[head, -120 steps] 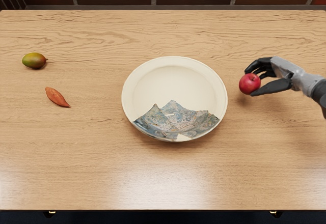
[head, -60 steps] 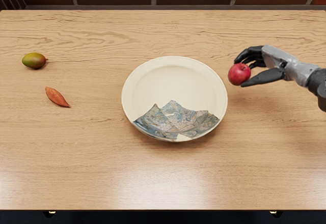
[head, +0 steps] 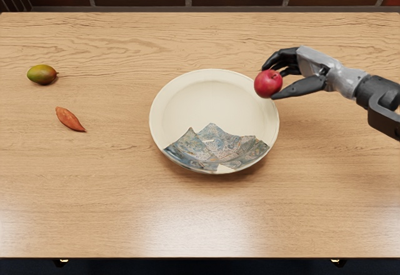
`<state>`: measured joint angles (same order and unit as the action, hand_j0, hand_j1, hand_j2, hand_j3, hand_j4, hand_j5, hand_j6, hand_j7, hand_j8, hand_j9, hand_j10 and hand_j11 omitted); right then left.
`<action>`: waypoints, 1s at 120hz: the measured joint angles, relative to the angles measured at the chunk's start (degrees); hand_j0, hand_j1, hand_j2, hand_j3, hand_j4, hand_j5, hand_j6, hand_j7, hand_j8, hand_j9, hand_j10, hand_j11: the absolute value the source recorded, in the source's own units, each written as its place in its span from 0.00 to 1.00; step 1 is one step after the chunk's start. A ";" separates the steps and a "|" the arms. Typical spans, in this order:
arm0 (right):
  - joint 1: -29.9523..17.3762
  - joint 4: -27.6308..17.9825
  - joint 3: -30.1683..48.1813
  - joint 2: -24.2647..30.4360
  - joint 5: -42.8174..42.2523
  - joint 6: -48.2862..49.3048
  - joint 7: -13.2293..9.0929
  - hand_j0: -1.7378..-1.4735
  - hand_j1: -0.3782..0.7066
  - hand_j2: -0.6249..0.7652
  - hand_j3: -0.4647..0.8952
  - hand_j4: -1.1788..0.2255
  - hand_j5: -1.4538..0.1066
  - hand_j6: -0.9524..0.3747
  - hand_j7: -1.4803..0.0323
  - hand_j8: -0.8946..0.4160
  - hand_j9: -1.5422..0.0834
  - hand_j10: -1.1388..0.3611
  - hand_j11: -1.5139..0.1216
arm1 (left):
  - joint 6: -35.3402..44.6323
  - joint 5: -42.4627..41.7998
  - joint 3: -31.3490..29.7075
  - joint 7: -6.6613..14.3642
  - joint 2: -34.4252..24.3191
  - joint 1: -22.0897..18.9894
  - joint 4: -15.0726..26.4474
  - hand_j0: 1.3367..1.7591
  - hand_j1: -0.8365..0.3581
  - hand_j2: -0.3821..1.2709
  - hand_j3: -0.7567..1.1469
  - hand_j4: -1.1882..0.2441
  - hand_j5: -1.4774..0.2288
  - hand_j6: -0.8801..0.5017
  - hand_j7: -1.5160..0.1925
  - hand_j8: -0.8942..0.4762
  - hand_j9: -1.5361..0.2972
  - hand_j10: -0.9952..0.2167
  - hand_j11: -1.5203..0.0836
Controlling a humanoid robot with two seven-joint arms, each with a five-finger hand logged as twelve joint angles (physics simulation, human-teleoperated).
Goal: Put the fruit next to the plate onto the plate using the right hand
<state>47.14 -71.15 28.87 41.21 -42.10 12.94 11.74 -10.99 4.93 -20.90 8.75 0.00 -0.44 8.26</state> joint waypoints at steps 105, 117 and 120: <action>0.87 0.35 -0.77 -7.91 -0.25 -0.10 -0.24 0.30 0.58 0.58 0.34 0.43 0.44 0.38 0.48 0.36 0.48 0.38 0.46 | 0.00 0.00 -0.01 0.00 0.00 0.00 0.00 0.76 0.76 0.26 0.40 0.67 0.69 0.47 0.71 0.48 0.67 0.63 0.76; 0.57 0.46 -1.35 -8.59 -0.38 -0.29 -0.20 0.30 0.57 0.57 0.34 0.44 0.45 0.38 0.49 0.36 0.48 0.38 0.46 | 0.00 0.00 -0.01 -0.01 0.00 0.00 0.00 0.76 0.76 0.26 0.40 0.67 0.69 0.47 0.71 0.48 0.67 0.63 0.76; 0.51 0.48 -1.53 -8.73 -0.41 -0.34 -0.19 0.30 0.57 0.57 0.34 0.44 0.45 0.38 0.49 0.36 0.49 0.38 0.47 | 0.00 0.00 -0.01 -0.01 0.00 0.00 0.00 0.76 0.76 0.26 0.40 0.67 0.69 0.47 0.71 0.48 0.67 0.63 0.76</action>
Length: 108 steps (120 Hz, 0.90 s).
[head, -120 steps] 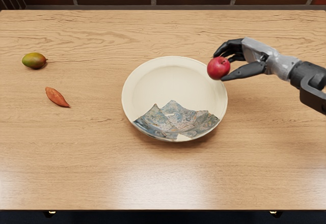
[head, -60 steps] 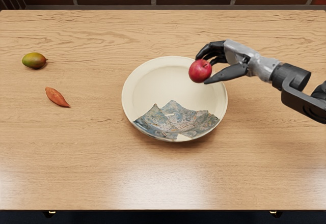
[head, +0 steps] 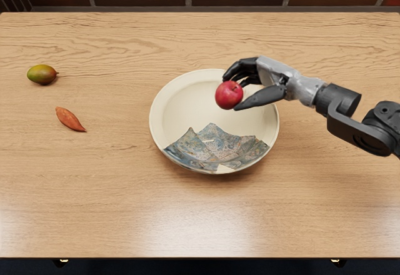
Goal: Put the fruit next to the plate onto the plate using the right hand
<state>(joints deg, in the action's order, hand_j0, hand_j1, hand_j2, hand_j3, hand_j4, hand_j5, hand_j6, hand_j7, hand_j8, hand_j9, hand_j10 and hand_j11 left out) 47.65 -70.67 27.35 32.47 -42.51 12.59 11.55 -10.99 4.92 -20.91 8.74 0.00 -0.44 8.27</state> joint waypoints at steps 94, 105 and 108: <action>-2.26 1.79 -0.97 -3.10 -0.47 -0.71 -1.06 0.30 0.49 0.45 0.34 0.52 0.56 0.40 0.60 0.37 0.59 0.46 0.57 | 0.00 0.00 0.00 0.01 0.00 0.00 -0.01 0.76 0.76 0.26 0.40 0.67 0.69 0.47 0.71 0.48 0.67 0.63 0.76; -2.28 1.57 -0.88 -2.96 -0.42 -0.82 -1.75 0.30 0.45 0.44 0.34 0.56 0.60 0.43 0.64 0.40 0.63 0.49 0.61 | 0.00 0.00 0.00 0.01 0.00 0.00 -0.01 0.76 0.76 0.26 0.40 0.67 0.69 0.47 0.71 0.48 0.67 0.63 0.76; -2.29 1.54 -0.87 -2.93 -0.41 -0.84 -1.85 0.30 0.44 0.43 0.34 0.56 0.61 0.44 0.64 0.40 0.64 0.50 0.62 | 0.00 0.00 0.00 0.01 0.00 0.00 -0.01 0.76 0.76 0.26 0.40 0.67 0.69 0.47 0.71 0.48 0.67 0.63 0.76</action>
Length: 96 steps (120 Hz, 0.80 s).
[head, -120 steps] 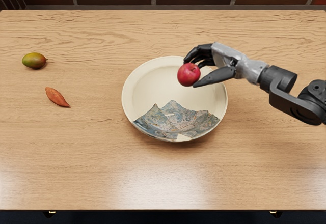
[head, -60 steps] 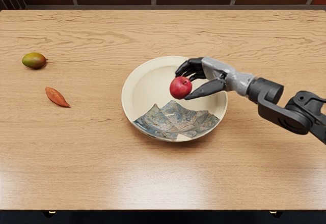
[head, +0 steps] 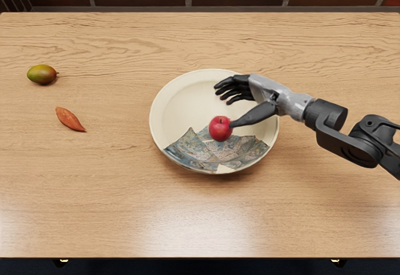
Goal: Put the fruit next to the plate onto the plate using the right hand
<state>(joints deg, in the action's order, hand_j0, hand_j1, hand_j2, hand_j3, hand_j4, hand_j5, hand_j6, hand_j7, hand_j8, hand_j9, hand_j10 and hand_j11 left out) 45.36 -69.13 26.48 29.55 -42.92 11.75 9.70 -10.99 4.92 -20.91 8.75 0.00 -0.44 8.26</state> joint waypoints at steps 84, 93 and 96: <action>1.28 -7.51 3.27 9.39 5.53 1.16 -3.37 0.30 0.19 0.43 0.34 0.73 0.81 0.60 0.85 0.57 0.83 0.66 0.81 | 0.00 0.00 0.00 -0.02 0.00 0.00 0.00 0.76 0.76 0.26 0.40 0.67 0.69 0.47 0.71 0.48 0.67 0.63 0.76; 1.24 -8.12 3.36 12.74 8.85 4.30 -3.32 0.30 0.15 0.44 0.34 0.76 0.84 0.63 0.88 0.59 0.86 0.68 0.83 | 0.00 0.00 0.00 -0.01 0.00 0.00 0.00 0.76 0.76 0.26 0.40 0.67 0.69 0.47 0.71 0.48 0.67 0.63 0.76; 1.23 -8.24 3.36 14.17 10.20 5.77 -3.31 0.30 0.14 0.44 0.34 0.76 0.84 0.64 0.89 0.60 0.86 0.69 0.84 | 0.00 0.00 0.00 -0.01 0.00 0.00 0.00 0.76 0.76 0.26 0.40 0.67 0.69 0.47 0.71 0.48 0.67 0.63 0.76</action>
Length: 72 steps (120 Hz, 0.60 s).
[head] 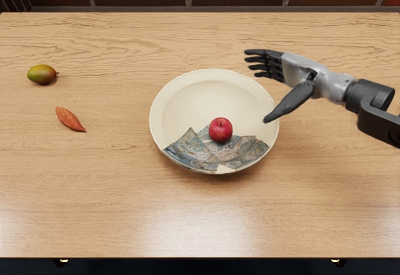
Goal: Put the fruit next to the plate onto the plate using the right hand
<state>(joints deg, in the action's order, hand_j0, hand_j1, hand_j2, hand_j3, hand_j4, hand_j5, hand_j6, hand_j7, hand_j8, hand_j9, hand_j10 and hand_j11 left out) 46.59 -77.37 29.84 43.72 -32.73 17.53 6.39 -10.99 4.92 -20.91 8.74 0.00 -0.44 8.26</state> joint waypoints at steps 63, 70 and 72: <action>-2.14 0.10 -0.68 20.41 12.59 17.25 -0.05 0.30 0.07 0.45 0.34 0.81 0.90 0.68 0.94 0.65 0.91 0.73 0.89 | -0.09 0.02 -0.12 0.01 0.00 0.00 1.01 0.76 0.76 0.26 0.40 0.67 0.69 0.47 0.71 0.48 0.67 0.63 0.76; -2.17 0.14 -0.67 20.34 12.61 17.34 -0.09 0.30 0.07 0.45 0.34 0.81 0.90 0.68 0.94 0.65 0.92 0.73 0.89 | -0.09 0.02 -0.11 0.00 0.00 -0.09 1.03 0.76 0.76 0.26 0.40 0.67 0.69 0.47 0.71 0.48 0.67 0.63 0.76; -2.18 0.16 -0.64 20.23 12.61 17.36 -0.11 0.30 0.07 0.45 0.34 0.81 0.90 0.68 0.94 0.65 0.92 0.73 0.89 | -0.09 0.02 -0.11 -0.01 0.00 -0.09 1.04 0.76 0.76 0.26 0.40 0.67 0.69 0.47 0.71 0.48 0.67 0.63 0.76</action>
<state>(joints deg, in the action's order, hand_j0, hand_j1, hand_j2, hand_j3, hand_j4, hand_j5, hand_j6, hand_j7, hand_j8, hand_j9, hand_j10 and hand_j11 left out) 44.41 -77.20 29.20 63.94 -20.12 34.89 6.28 -11.07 4.94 -21.02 8.73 0.00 -0.53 9.31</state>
